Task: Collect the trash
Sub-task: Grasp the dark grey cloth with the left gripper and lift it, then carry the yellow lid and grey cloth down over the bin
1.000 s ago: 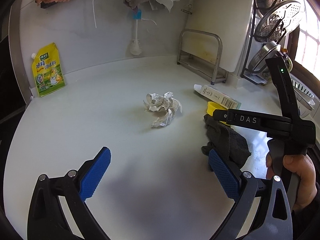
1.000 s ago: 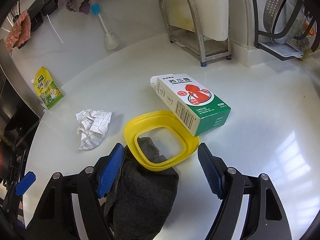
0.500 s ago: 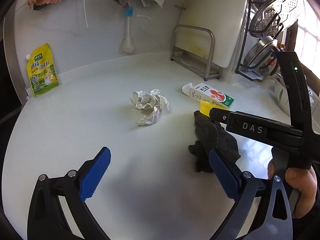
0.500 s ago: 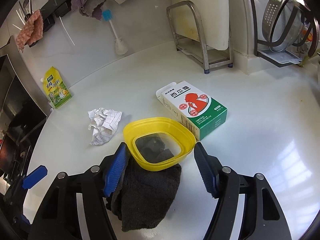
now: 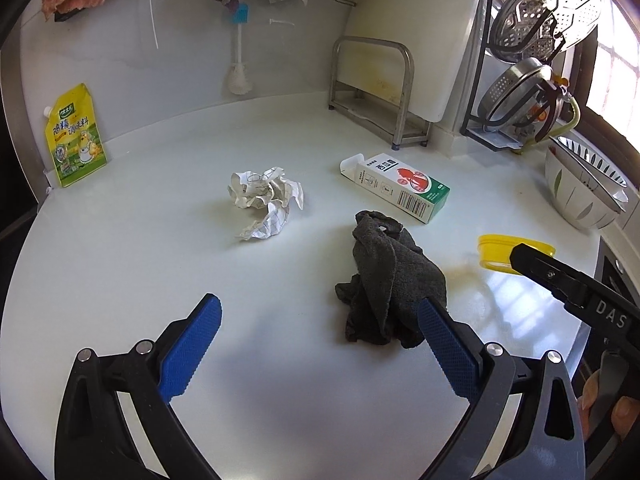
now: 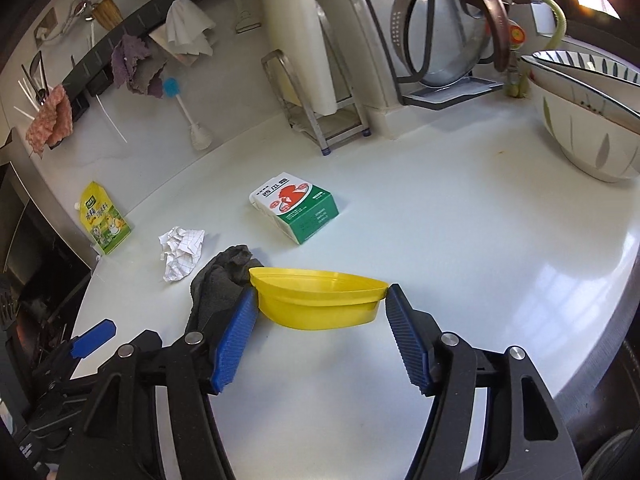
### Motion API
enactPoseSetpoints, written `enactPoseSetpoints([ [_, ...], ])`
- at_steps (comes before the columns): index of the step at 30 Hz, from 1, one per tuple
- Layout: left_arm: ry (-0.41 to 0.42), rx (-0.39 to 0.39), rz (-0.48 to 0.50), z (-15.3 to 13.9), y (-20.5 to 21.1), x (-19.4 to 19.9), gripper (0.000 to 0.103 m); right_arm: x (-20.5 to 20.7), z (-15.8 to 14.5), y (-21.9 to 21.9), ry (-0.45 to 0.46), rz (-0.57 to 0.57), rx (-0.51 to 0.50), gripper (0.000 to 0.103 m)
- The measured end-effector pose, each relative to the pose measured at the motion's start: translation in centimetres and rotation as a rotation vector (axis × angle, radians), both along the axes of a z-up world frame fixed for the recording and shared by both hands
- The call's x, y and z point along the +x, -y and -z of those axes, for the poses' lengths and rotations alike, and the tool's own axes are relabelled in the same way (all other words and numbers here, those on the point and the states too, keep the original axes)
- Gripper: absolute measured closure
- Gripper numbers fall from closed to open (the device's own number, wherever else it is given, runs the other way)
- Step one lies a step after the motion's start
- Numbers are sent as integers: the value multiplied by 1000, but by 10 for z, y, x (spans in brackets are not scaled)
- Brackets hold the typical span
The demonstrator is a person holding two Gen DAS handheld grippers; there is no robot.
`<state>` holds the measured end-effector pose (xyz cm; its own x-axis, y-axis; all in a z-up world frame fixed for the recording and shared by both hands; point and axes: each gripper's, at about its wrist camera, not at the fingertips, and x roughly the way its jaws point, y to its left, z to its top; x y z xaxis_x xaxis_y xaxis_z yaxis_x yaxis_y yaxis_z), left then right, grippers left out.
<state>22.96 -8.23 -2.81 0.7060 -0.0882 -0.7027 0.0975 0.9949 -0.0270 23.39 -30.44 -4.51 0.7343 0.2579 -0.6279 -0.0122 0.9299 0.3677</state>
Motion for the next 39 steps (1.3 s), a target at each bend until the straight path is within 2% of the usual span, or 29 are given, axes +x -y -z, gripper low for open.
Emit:
enactPoseSetpoints([
  [8,32,65,-29,5,25,10,6,-23,-8,22,37,57,6,40],
  [14,10,102,-55,13,39,27,8,-24,-7,30,39,63,44,40],
  [16,-5,107,-49,16,43,31,15,-22,-5,30,34,61,52,40],
  [18,-44,97,-38,21,45,37,32,-21,-4,30,27,59,57,40],
  [20,-69,78,-41,26,46,40,39,-21,-3,30,25,56,64,40],
  [22,-69,64,-33,27,46,40,52,-21,-3,30,28,54,62,40],
  [23,-65,63,-25,27,48,38,66,-21,-4,29,29,53,60,40],
  [24,-63,65,-18,27,49,37,74,-21,-4,28,30,51,59,40],
  [27,-49,60,-12,24,47,31,84,-21,-3,25,28,46,45,40],
  [32,-30,29,-1,13,32,13,91,-25,-5,23,40,43,35,40],
  [39,8,41,-8,-5,4,-34,92,-47,-8,15,54,28,15,40],
])
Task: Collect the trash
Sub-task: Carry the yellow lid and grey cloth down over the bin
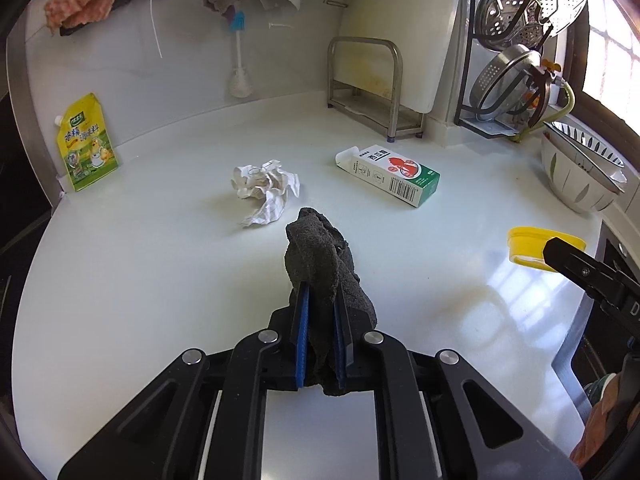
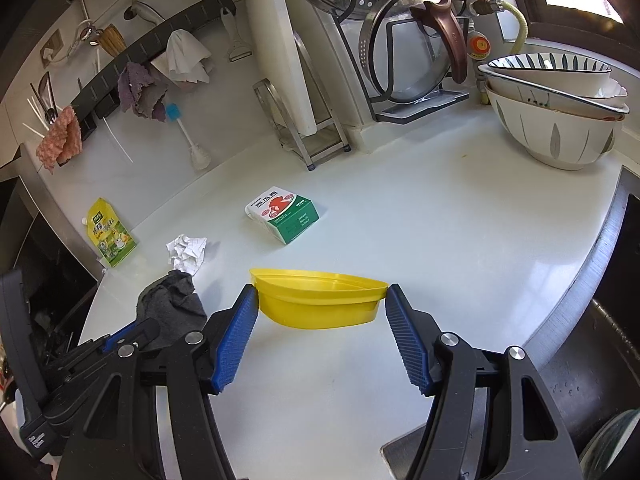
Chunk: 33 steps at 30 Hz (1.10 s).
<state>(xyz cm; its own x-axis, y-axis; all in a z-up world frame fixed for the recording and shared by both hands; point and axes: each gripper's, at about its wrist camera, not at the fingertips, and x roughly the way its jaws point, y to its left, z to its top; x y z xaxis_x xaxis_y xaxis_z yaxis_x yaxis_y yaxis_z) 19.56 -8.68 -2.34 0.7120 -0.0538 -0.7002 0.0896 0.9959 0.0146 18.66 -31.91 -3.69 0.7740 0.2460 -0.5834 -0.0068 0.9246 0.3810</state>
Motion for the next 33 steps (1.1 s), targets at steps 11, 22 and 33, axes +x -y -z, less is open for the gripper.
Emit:
enactPoseSetpoints([
  [11,28,-16,37,-12,-28,-96,92,-90,-4,-23,16,-8,-48,40],
  [22,121,3,80,-20,-49,-196,92,-212,-9,-51,71,32,-30,40],
  [33,70,-23,154,7,-53,-254,92,-298,15,-78,62,58,-41,40],
])
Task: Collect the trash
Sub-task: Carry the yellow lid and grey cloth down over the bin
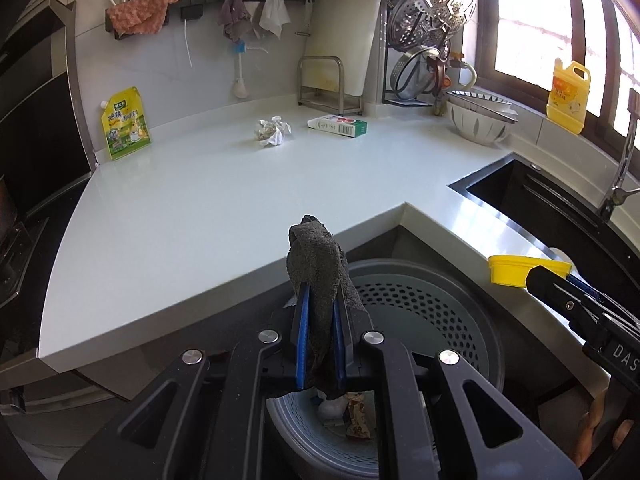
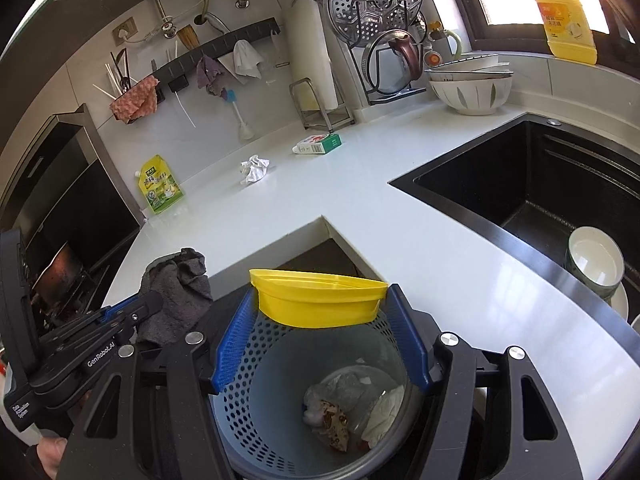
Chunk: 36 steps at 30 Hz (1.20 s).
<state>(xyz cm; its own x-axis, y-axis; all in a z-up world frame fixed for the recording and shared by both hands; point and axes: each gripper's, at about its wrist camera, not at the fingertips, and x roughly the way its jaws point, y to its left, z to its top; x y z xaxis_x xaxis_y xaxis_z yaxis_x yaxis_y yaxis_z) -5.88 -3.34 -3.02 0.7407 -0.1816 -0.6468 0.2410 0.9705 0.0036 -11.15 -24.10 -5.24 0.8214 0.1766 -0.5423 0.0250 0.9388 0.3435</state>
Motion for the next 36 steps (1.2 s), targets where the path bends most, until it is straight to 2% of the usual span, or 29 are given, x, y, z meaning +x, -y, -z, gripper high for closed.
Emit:
enactPoseSetpoints([
  [6,-38,12,43,19,11,-10,92,-16,12,-5,-15,-8,-8,40],
  [14,-91,26,54,39,16,-9,92,-21,25,-14,-51,-29,-25,40],
  [25,-135,55,30,58,9,-2,92,-10,45,-30,-103,-61,-47,40],
  [36,-181,56,26,73,8,8,92,5,66,-31,-155,-33,-80,40],
])
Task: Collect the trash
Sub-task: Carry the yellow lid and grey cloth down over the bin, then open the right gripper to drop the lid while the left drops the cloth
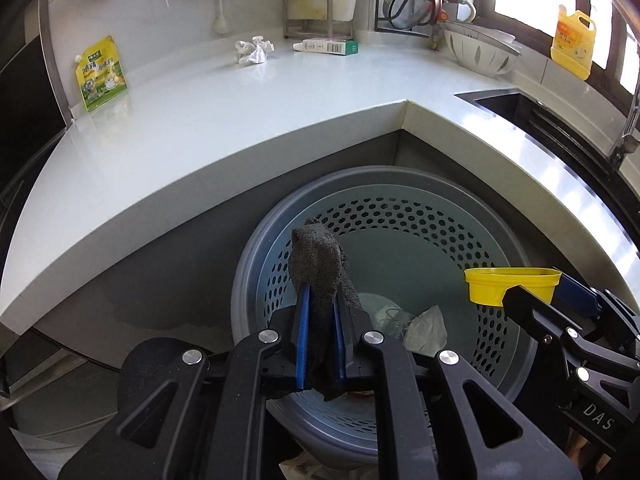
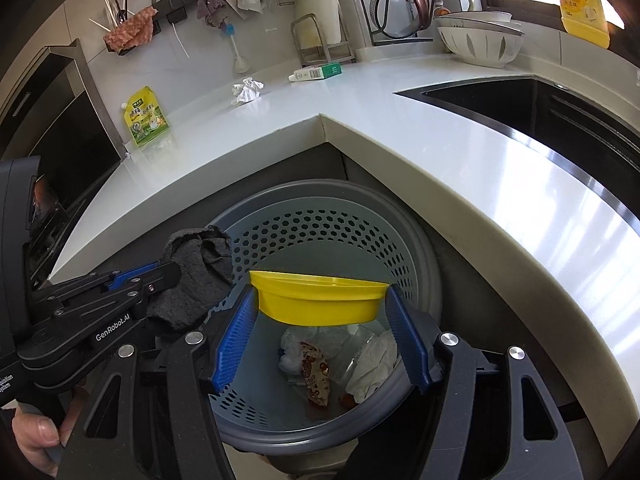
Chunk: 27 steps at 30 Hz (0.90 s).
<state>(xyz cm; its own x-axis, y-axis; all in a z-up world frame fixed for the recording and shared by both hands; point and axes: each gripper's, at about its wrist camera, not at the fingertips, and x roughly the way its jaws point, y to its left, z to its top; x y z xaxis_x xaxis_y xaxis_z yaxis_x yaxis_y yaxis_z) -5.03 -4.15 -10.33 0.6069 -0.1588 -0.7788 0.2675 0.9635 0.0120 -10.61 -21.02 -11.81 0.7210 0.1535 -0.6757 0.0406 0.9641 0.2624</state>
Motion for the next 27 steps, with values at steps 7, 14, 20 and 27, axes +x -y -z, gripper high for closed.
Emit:
enactPoseSetpoints([
  [7,-10,10,-7,5,1,1,92,3,9,-1,-15,21,-3,40],
  [14,-20,18,-19,9,2,6,92,8,12,-4,-24,37,-32,40],
  [20,-23,15,-21,12,1,8,92,7,11,-9,-16,34,-82,40],
  [27,-45,2,-26,14,-2,9,89,6,10,-3,-7,39,-67,40],
])
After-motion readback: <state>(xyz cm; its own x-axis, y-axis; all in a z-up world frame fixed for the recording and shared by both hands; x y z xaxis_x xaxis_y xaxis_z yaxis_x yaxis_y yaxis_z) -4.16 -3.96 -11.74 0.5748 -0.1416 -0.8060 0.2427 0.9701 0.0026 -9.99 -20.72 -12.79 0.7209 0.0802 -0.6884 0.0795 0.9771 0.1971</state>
